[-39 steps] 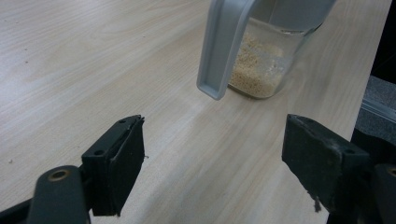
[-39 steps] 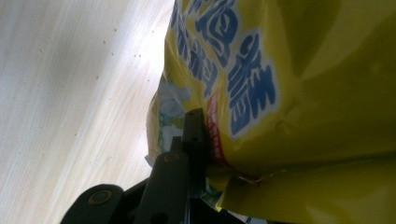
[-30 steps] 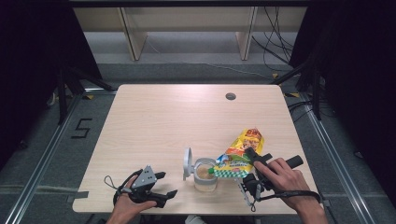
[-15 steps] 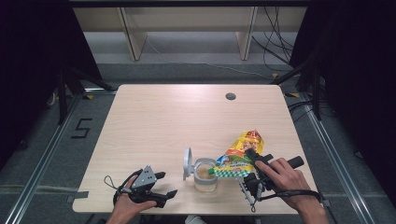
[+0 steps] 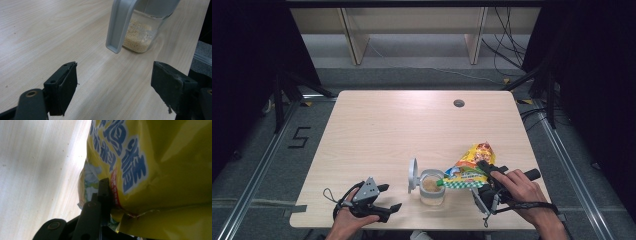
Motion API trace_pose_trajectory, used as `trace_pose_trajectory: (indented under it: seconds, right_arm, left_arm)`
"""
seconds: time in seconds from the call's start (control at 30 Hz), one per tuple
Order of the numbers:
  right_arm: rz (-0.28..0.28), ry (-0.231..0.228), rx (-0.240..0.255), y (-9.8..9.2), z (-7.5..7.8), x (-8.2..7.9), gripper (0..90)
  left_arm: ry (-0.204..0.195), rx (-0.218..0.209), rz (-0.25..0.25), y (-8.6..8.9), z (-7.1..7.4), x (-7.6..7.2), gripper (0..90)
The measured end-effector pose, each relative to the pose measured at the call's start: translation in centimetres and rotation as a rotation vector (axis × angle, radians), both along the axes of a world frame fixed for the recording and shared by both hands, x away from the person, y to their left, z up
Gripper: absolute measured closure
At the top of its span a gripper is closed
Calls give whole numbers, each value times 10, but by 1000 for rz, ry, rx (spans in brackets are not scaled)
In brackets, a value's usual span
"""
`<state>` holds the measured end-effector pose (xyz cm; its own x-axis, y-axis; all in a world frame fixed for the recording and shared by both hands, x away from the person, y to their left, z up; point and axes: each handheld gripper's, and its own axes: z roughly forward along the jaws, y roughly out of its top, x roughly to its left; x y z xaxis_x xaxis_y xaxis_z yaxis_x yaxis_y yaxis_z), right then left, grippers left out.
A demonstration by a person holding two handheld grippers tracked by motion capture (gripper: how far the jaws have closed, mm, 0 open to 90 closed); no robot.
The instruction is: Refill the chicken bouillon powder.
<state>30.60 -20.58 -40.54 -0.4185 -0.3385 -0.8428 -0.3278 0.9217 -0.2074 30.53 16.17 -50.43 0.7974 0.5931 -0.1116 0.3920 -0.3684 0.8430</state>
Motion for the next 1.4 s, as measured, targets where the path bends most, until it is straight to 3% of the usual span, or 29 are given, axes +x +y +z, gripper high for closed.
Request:
trace_pose_trajectory:
  seconds: [0.03, 0.13, 0.2, 0.3, 0.33, 0.43, 0.5, 0.53, 0.6, 0.63, 0.67, 0.73, 0.8, 0.83, 0.87, 0.97, 1.0, 1.07, 1.13, 1.17, 1.2, 1.27, 1.3, 1.33, 1.4]
  right_arm:
    - [-15, 21, 37, -3, -2, 0, 767]
    - [13, 16, 23, -5, 1, 2, 767]
    - [-35, 40, 58, -7, -2, 0, 767]
    - [-26, 40, 61, -9, -1, 0, 767]
    - [-42, 47, 94, -10, -3, 0, 767]
    - [-31, 54, 69, -10, -2, 1, 767]
    - [-44, 53, 82, -11, -2, 0, 767]
    - [-13, 36, 57, -10, 0, 1, 767]
    - [-46, 60, 91, -12, -2, -1, 767]
    - [-44, 59, 93, -11, -1, -1, 768]
    - [-21, 47, 63, -10, 1, -1, 768]
    - [-41, 57, 82, -10, 0, -2, 768]
    - [-14, 33, 63, -9, 3, -1, 768]
    - [-31, 43, 80, -10, 1, -2, 768]
    - [-12, 36, 51, -9, 2, -1, 768]
    - [-22, -16, 14, -7, 2, -2, 768]
    - [-64, -23, 33, -8, 0, -5, 768]
    - [-27, -93, -28, -3, 1, -4, 769]
    - [-35, -144, -75, 2, 1, -5, 769]
    - [-91, -155, -52, 2, -1, -9, 770]
    - [-42, -172, -116, 6, 3, -7, 774]
    - [-48, -193, -128, 8, 3, -8, 775]
    - [-50, -199, -111, 8, 1, -9, 776]
    - [-36, -200, -130, 11, 2, -9, 776]
    - [-48, -191, -123, 13, 0, -9, 776]
  left_arm:
    - [0, 0, 0, 0, 0, 0, 206]
    - [0, 1, 1, 0, 0, 0, 206]
    - [6, 11, 2, 0, 1, 0, 206]
    - [2, 14, 1, 0, 1, 0, 206]
    - [4, 1, 2, 0, 0, 0, 206]
    - [6, 12, 2, 0, 1, 0, 206]
    - [3, 1, 3, 0, 0, 0, 206]
    - [3, 1, 2, 0, 0, 0, 206]
    - [3, 1, 3, 0, 0, 0, 206]
    - [3, 2, 2, 0, 0, 0, 206]
    - [3, 2, 2, 0, 0, 0, 206]
    - [5, 13, 2, 0, 1, 0, 206]
    - [5, 14, 2, 0, 1, 0, 206]
    - [6, 12, 2, 0, 1, 0, 206]
    - [1, 1, 1, 0, 0, 0, 206]
    - [1, 10, 1, 0, 0, 1, 206]
    - [8, 16, -1, 0, 1, 0, 206]
    - [3, 32, -3, 1, 1, 1, 206]
    - [4, 32, -4, 1, 1, 1, 206]
    - [4, 31, -4, 1, 1, 1, 206]
    - [6, 23, -2, 1, 1, 1, 206]
    - [3, 18, -5, 1, 1, 1, 206]
    - [2, 7, -6, 0, 0, 1, 206]
    - [7, -4, 0, -1, 0, 0, 206]
    - [5, 32, -5, 1, 1, 1, 206]
